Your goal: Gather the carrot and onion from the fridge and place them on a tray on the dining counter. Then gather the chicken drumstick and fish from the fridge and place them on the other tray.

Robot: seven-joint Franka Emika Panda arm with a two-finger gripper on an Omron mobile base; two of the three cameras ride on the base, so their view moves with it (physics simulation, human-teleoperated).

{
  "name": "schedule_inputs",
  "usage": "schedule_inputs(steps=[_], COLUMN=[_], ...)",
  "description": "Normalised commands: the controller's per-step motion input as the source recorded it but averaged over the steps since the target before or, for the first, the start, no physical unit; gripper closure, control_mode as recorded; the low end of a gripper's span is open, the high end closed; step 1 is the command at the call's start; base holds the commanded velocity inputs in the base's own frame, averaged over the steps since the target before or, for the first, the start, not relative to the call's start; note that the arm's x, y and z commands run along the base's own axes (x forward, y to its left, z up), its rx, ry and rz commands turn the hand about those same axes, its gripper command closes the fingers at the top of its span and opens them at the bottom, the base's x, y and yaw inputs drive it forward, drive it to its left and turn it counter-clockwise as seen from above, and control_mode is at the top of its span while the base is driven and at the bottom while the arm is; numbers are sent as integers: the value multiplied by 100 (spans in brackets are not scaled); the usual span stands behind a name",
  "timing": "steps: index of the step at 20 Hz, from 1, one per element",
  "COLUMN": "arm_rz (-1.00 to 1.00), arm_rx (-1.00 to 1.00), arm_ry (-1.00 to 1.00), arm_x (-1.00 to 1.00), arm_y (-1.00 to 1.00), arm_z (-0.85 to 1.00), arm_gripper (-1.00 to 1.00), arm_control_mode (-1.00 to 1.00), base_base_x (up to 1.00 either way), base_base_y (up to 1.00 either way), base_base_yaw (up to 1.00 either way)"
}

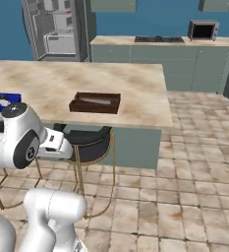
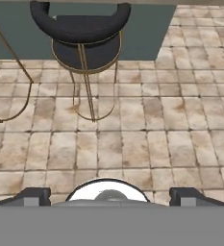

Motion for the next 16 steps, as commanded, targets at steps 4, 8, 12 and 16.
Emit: schedule_inputs(steps=[4,8,12,16], arm_rz=[0,0,0,0], arm_rx=[0,0,0,0], arm_ry=[0,0,0,0], arm_x=[0,0,0,0], arm_y=[0,0,0,0], arm_z=[0,0,0,0], arm_gripper=[-100,-100,-100,-100], arm_control_mode=[100,100,100,100], base_base_x=[52,60,65,72], base_base_y=[-100,-100,-100,-100], base_base_yaw=[5,6,7,8])
